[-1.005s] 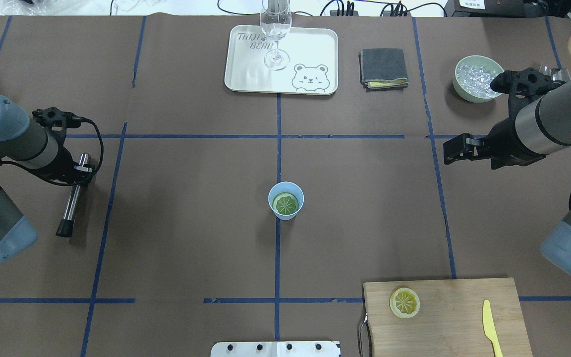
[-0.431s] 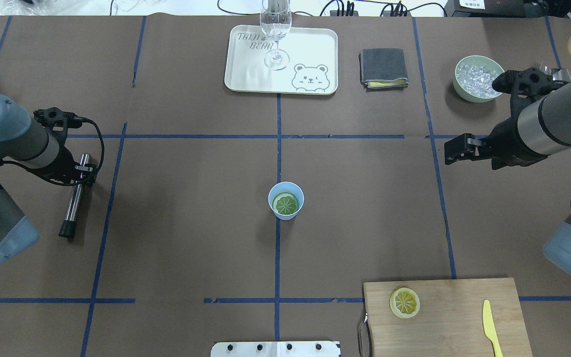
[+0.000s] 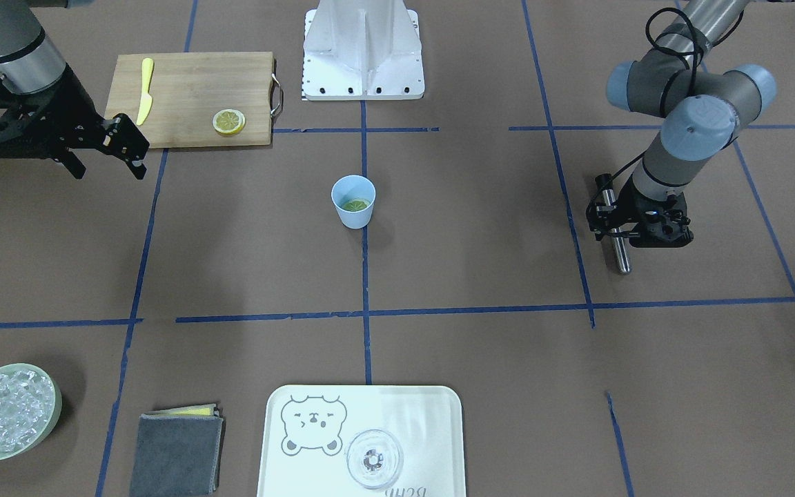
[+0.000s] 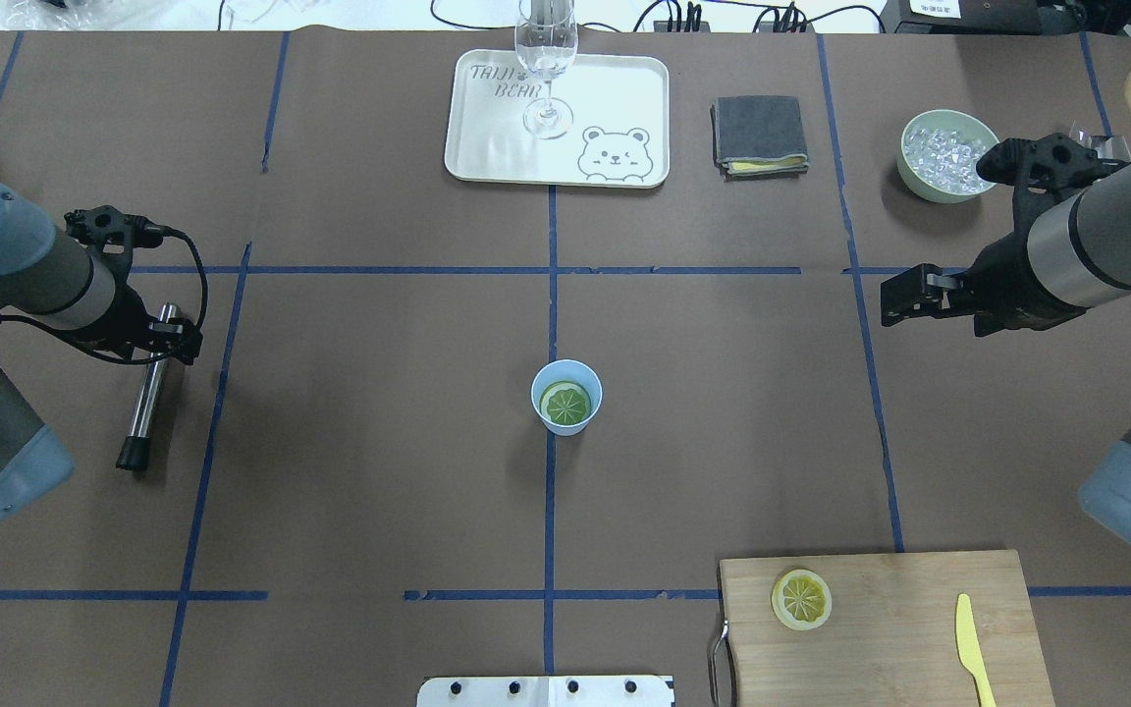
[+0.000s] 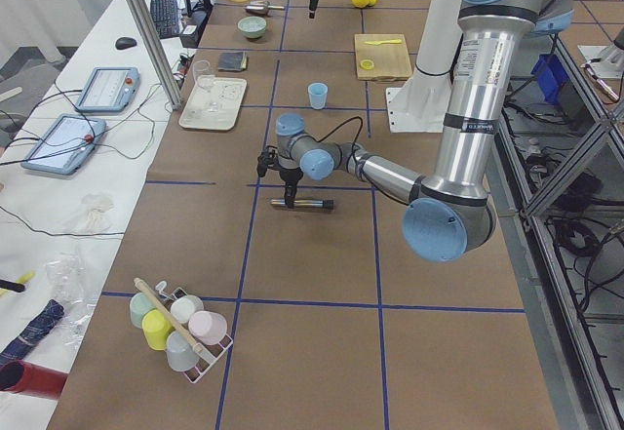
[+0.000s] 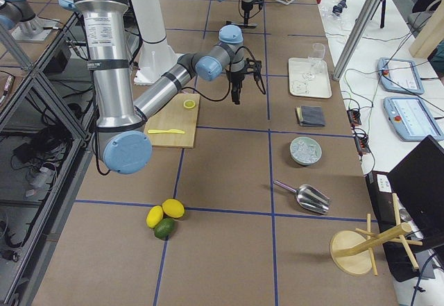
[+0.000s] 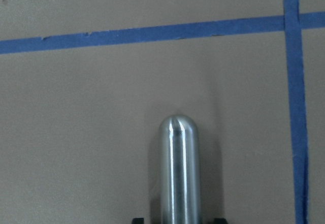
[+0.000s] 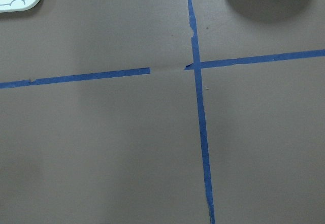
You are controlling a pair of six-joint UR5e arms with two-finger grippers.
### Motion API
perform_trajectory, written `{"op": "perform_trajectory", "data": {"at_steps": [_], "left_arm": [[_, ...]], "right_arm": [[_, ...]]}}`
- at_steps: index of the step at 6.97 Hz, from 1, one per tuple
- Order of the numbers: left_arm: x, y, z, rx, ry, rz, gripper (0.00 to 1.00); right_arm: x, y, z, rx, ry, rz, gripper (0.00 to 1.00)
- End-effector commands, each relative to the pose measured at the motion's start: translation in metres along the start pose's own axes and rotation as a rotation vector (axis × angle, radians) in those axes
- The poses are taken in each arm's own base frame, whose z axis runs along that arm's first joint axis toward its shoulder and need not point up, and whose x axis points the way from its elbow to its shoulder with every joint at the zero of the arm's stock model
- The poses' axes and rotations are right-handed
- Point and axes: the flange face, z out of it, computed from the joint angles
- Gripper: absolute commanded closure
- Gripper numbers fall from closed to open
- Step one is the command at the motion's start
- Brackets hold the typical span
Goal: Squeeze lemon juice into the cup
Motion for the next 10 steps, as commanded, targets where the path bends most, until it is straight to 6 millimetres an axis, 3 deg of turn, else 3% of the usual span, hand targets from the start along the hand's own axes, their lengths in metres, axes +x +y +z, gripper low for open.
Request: {"op": "perform_trajectory", "data": {"at_steps": [1,2,4,7,8,10], "left_arm": [[0.0,-0.005,-0.051,0.072,0.045,0.086,0.0],[-0.051,-0.023,-0.08,0.122,0.031,0.157,0.0],[-0.15,-0.03,-0.125,0.103,0.127,0.226,0.0],[-0.296,-0.007,-0.146,0.133,0.033,0.284,0.0],[-0.32,0.007,-0.14,0.112,0.049,0.272,0.0],[-0.355,0.016,-0.168,0.083,0.074,0.183,0.0]], "right_arm": [[0.018,-0.001,0.002,-0.011,0.019,0.005,0.0],[0.039,-0.016,-0.01,-0.033,-0.001,0.001,0.0],[0.144,-0.049,-0.018,-0.073,0.024,-0.091,0.0],[0.301,-0.08,-0.026,-0.09,0.058,-0.18,0.0],[0.344,-0.082,-0.026,-0.099,0.057,-0.191,0.0],[0.411,-0.082,-0.02,-0.118,0.065,-0.19,0.0]]}}
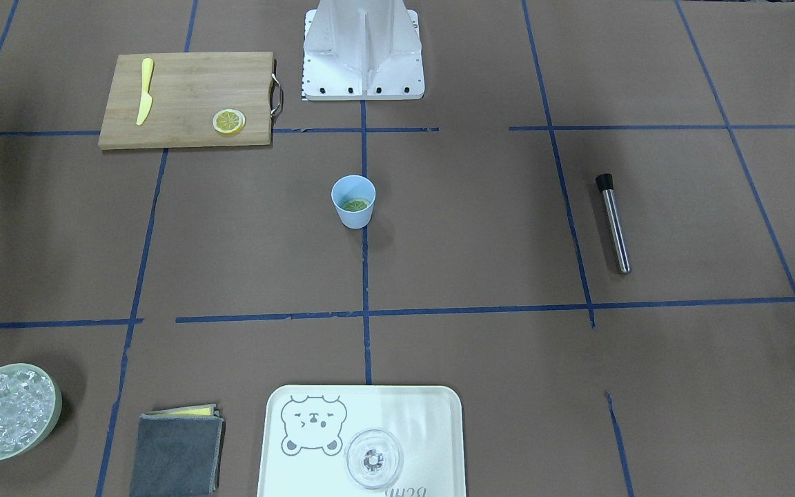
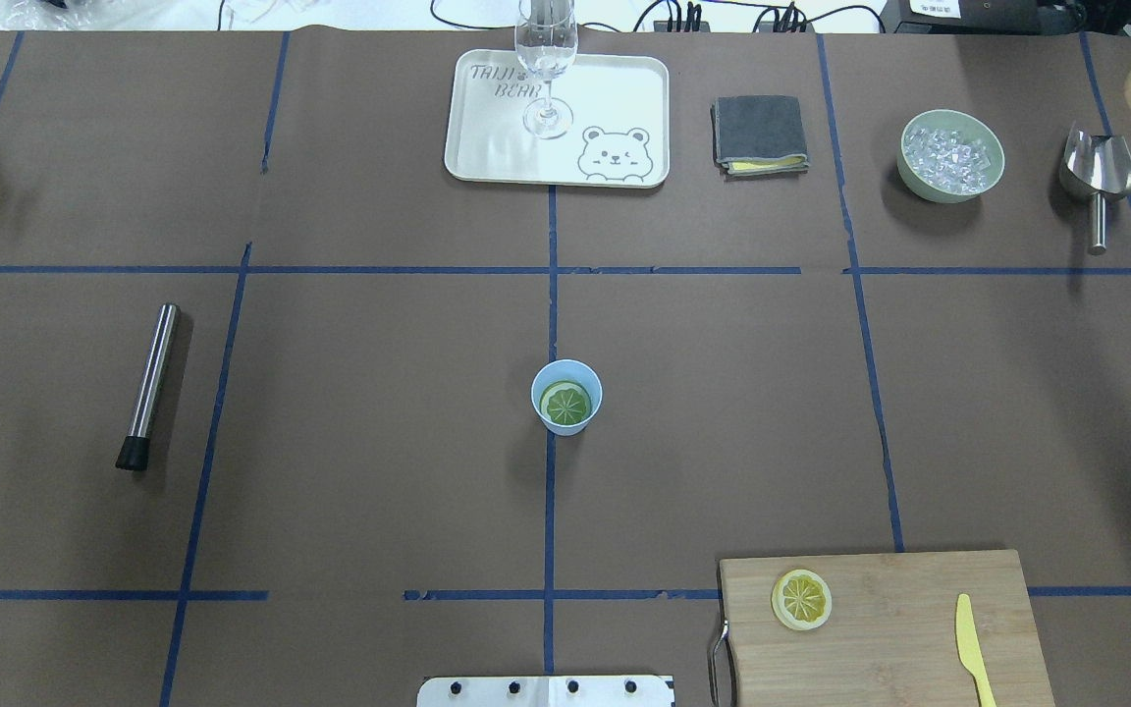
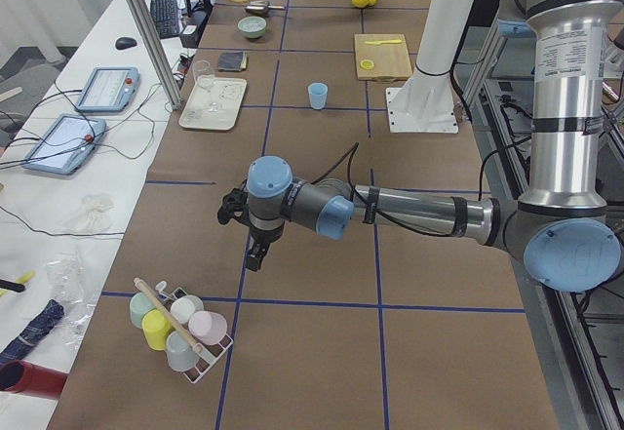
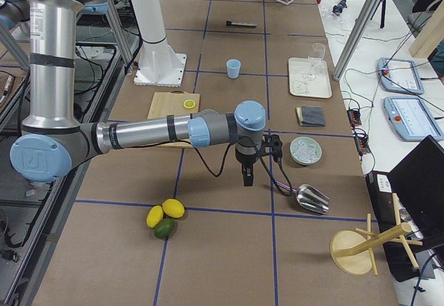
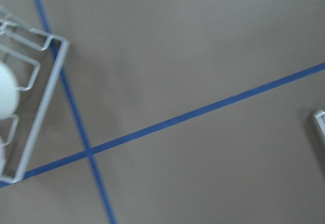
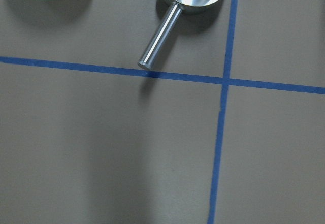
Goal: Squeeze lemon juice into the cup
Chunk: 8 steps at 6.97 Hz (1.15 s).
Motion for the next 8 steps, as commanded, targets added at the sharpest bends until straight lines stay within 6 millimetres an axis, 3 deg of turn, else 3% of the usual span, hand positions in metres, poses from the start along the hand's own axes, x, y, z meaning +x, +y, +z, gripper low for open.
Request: {"op": "perform_trajectory", "data": {"at_steps": [1,3,5,8], "left_arm": [[-0.021,0.013,-0.029,-0.06,0.006,-0.089,0.0],[-0.028,0.025,-0.022,-0.111,0.009,-0.154,0.0],[-0.034,0.032,-0.016,-0.125,0.005,-0.183,0.0],[-0.034,0.04,-0.014,-0.129,0.007,-0.183,0.0]], "right_arm": [[0.05,0.01,0.004,-0.015,-0.012,0.015,0.0],[0.061,0.014,-0.01,-0.008,-0.002,0.047,0.0],[0.063,0.012,-0.007,-0.018,0.023,0.028,0.0],[0.046,-0.001,-0.006,-0.019,0.028,-0.011,0.0]]}}
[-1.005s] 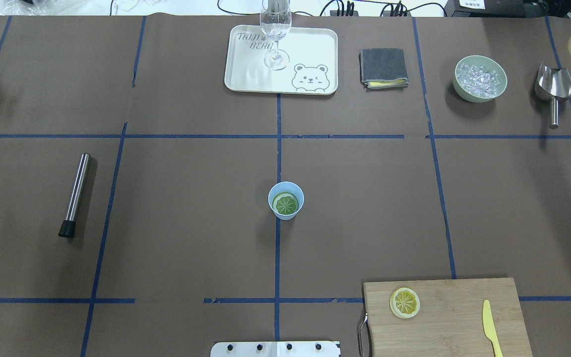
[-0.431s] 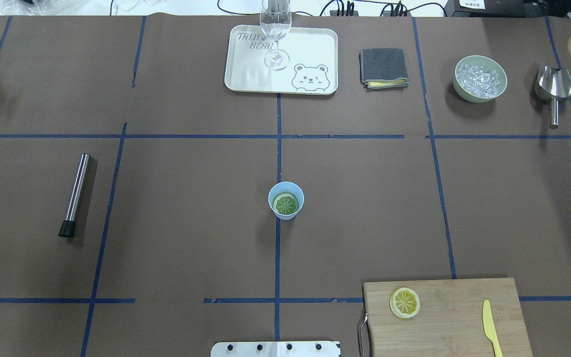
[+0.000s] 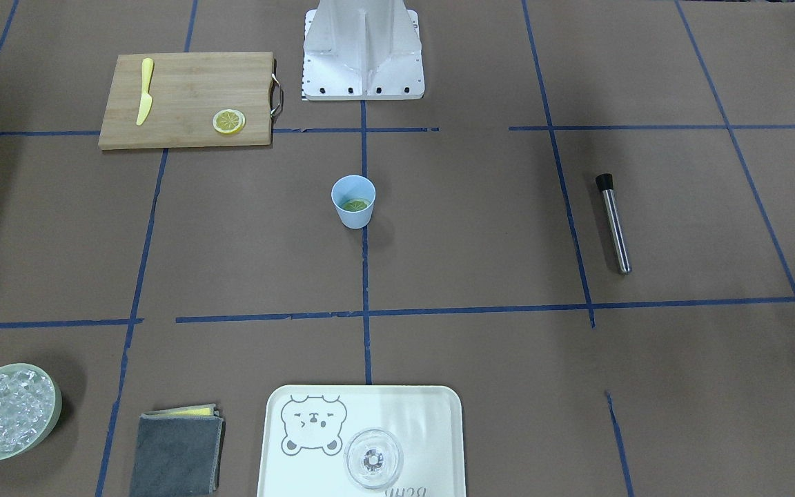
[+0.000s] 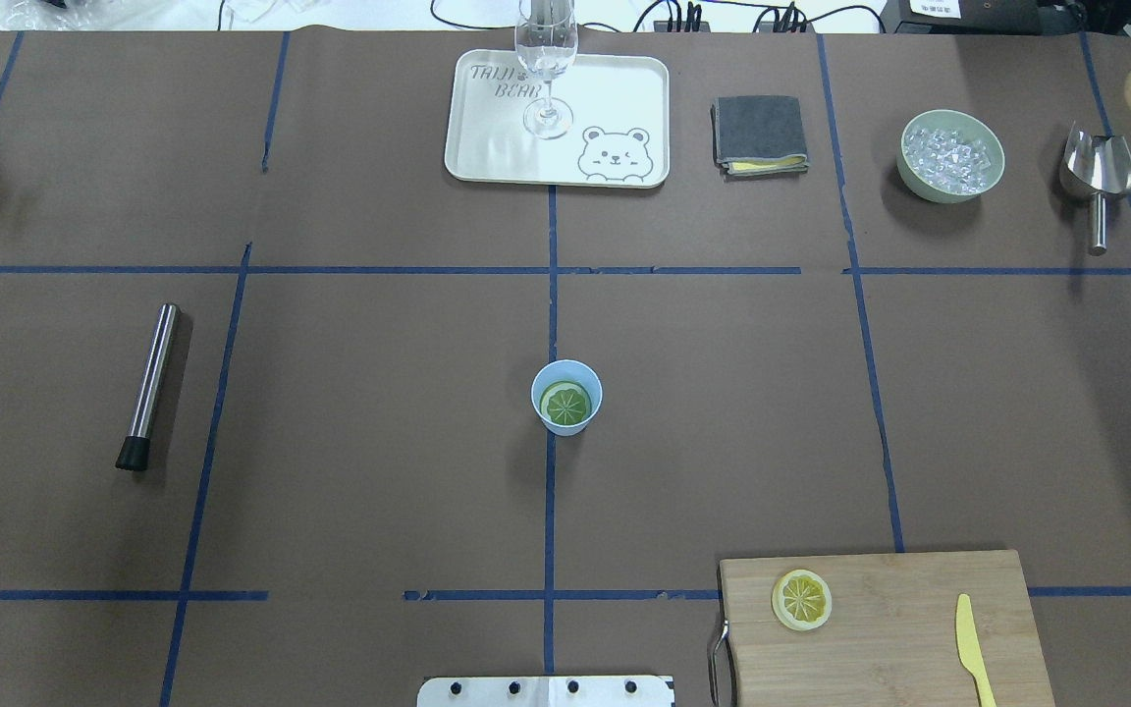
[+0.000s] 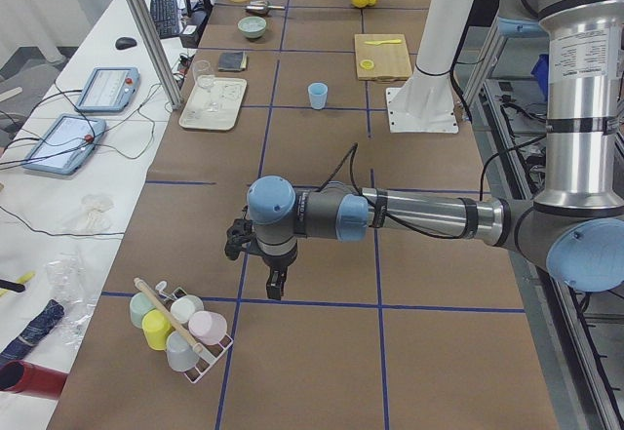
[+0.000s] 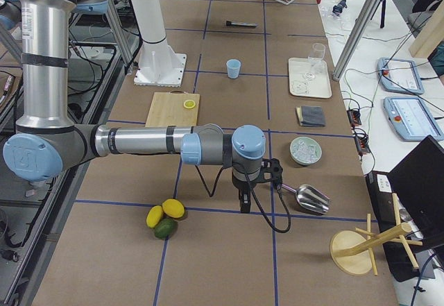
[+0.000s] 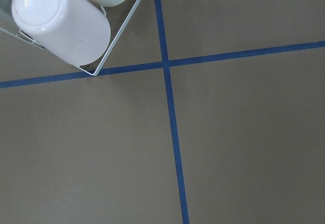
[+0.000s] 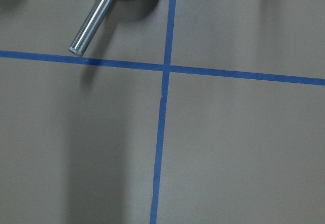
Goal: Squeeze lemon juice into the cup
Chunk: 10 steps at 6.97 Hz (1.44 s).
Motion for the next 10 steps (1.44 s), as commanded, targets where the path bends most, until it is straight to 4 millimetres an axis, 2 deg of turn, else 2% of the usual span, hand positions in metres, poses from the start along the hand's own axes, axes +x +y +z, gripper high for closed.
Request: {"op": "perform_trajectory", "data": {"at_steps": [1,2,6,8,10], "left_arm": [[-0.006,0.003,0.008,-0.017,0.0,-0.006,0.0],[-0.014,0.002,0.017,-0.035,0.012,-0.024,0.0],[-0.009,0.001,0.01,-0.022,0.008,-0.014,0.0],[-0.007,0.001,0.009,-0.018,0.014,-0.01,0.0],[-0.012,0.005,0.013,-0.027,0.007,-0.02,0.0]], "right_arm": [[-0.01,-0.009,0.001,-0.001,0.002,-0.024,0.0],[-0.012,-0.01,0.003,-0.006,0.001,-0.028,0.0],[-0.02,-0.017,0.0,0.001,0.001,-0.037,0.0],[-0.031,-0.019,-0.009,0.019,-0.014,-0.057,0.0],[-0.044,-0.017,-0.001,0.002,-0.057,-0.081,0.0]]}}
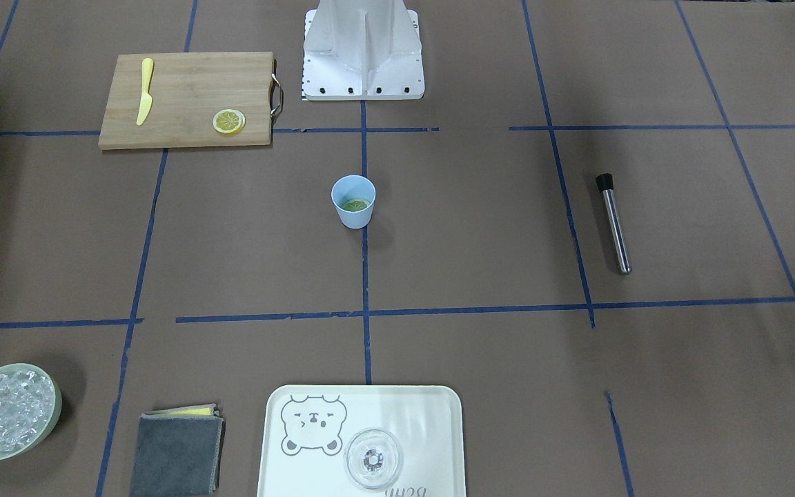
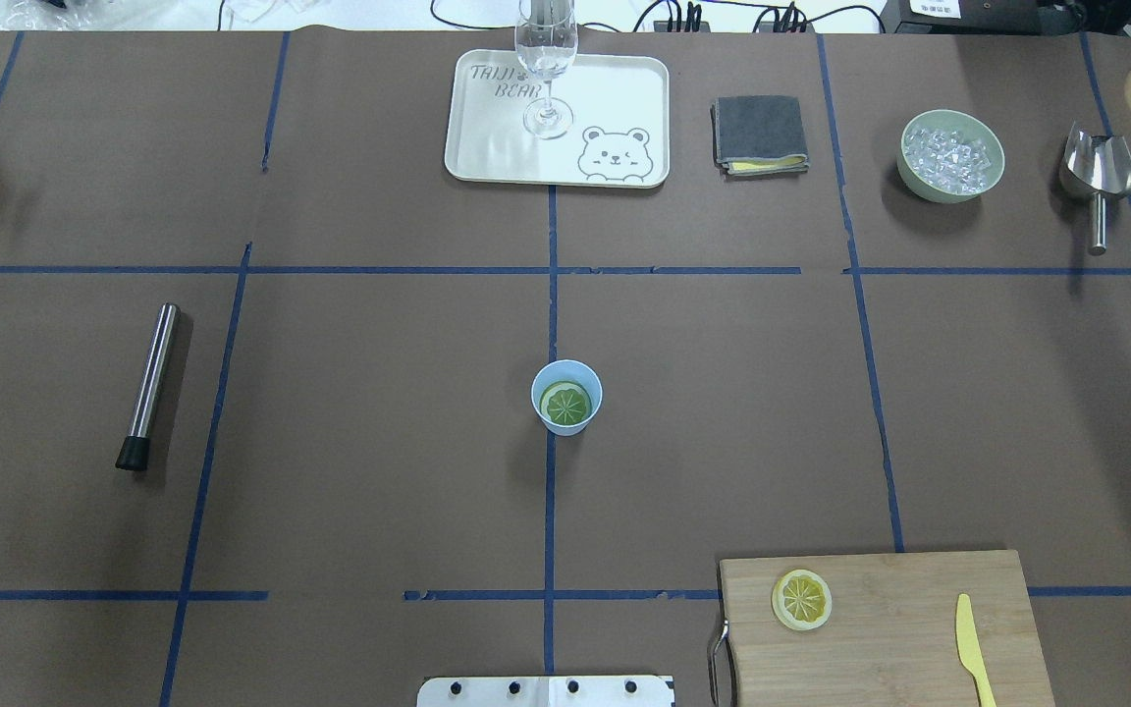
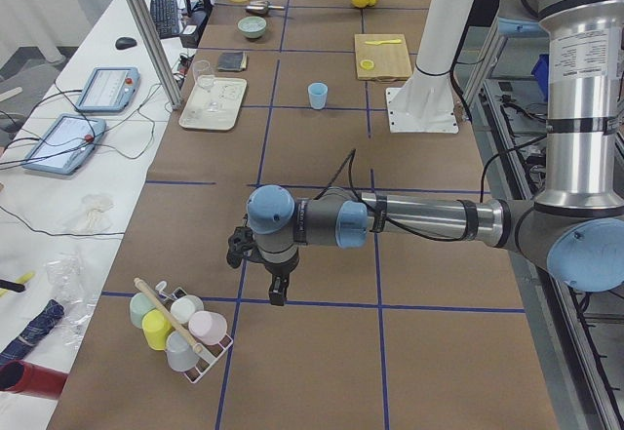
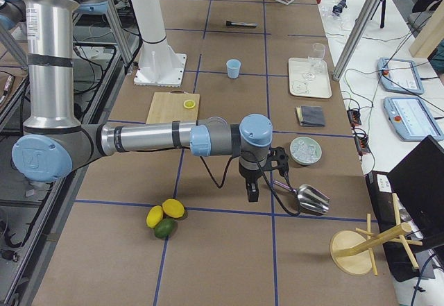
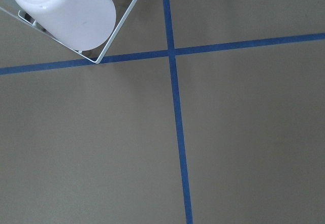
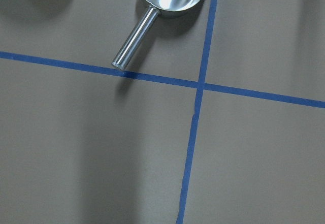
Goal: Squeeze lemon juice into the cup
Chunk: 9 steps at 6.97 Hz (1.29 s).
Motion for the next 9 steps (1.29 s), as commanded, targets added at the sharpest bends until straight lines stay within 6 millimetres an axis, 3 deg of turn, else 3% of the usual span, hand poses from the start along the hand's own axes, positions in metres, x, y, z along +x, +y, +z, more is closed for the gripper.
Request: {"op": "perform_trajectory", "data": {"at_steps": [1,3,6,7,8,9], "left_arm": [[-0.001,0.0,0.002,-0.002,0.001,-0.001,0.0],[0.004,-0.003,-0.004,0.013,-0.007,0.041,0.0],[0.012,-0.018,-0.012,0.054,-0.003,0.084,0.0],[0.005,-0.015,-0.005,0.07,-0.008,0.095,0.0],[0.0,-0.011,0.0,0.063,-0.004,0.092,0.0],[0.006,-0.013,-0.007,0.079,-0.004,0.103,0.0]], "right_arm": [[-0.012,0.005,-0.002,0.002,-0.031,-0.018,0.0],[-0.007,0.016,0.002,-0.009,-0.034,-0.006,0.0],[-0.015,0.012,-0.004,0.006,-0.037,-0.02,0.0],[-0.017,0.013,-0.006,0.008,-0.044,-0.018,0.0],[-0.019,0.01,-0.002,0.002,-0.045,-0.021,0.0],[-0.025,0.008,0.008,-0.021,-0.029,-0.037,0.0]]}}
